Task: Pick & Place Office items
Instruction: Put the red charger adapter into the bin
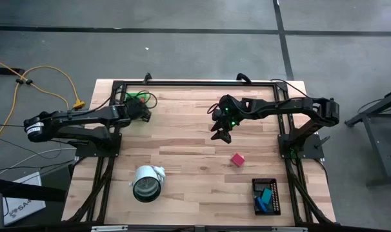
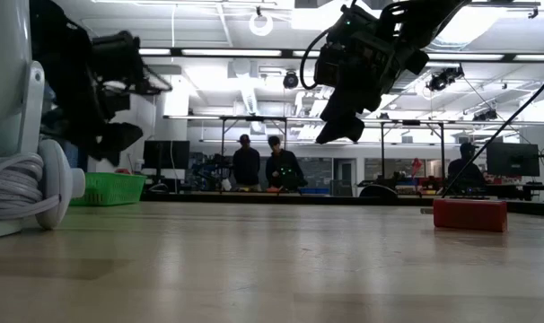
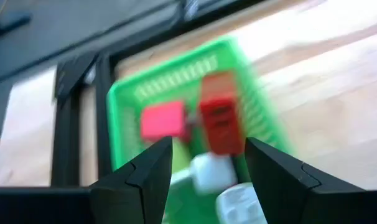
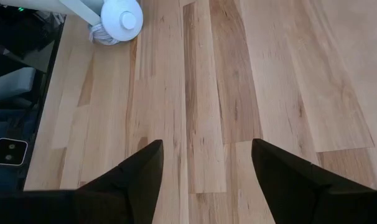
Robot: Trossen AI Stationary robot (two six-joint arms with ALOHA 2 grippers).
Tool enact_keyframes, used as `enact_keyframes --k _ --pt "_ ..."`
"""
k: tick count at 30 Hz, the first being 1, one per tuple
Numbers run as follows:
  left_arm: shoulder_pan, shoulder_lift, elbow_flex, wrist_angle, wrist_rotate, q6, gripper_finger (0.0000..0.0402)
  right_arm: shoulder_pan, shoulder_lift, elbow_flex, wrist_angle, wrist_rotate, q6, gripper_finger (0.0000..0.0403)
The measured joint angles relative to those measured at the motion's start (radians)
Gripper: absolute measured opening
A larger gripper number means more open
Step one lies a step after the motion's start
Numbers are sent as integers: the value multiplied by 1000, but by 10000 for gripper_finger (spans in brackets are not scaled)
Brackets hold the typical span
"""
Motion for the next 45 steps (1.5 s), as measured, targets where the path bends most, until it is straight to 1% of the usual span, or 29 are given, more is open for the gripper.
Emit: enact_keyframes --k 5,11,16,20,23,27,29,32,36,41,45 --pt "-50 0 66 68 3 159 193 0 0 0 1 8 -1 231" --pt "-123 0 119 148 2 332 193 0 0 0 -1 73 -2 231" --pt "-218 0 120 281 4 507 193 0 0 0 -26 155 -53 231" --pt "-302 0 120 370 51 628 193 0 0 0 -51 258 -51 231" --pt "-359 0 120 432 81 696 193 0 0 0 -64 315 -13 231" --pt "-424 0 120 507 88 753 193 -2 0 0 -74 323 29 231" --pt "-452 0 120 531 89 779 193 -1 0 0 -85 317 18 231" --pt "-485 0 120 557 106 819 193 15 0 0 -111 333 -44 231" --pt "-524 0 120 574 152 860 193 56 0 0 -152 452 -103 231" --pt "-555 0 120 588 158 875 193 120 -3 0 -211 628 -108 231" --pt "-560 0 120 592 158 874 193 169 -39 17 -312 751 -100 231"
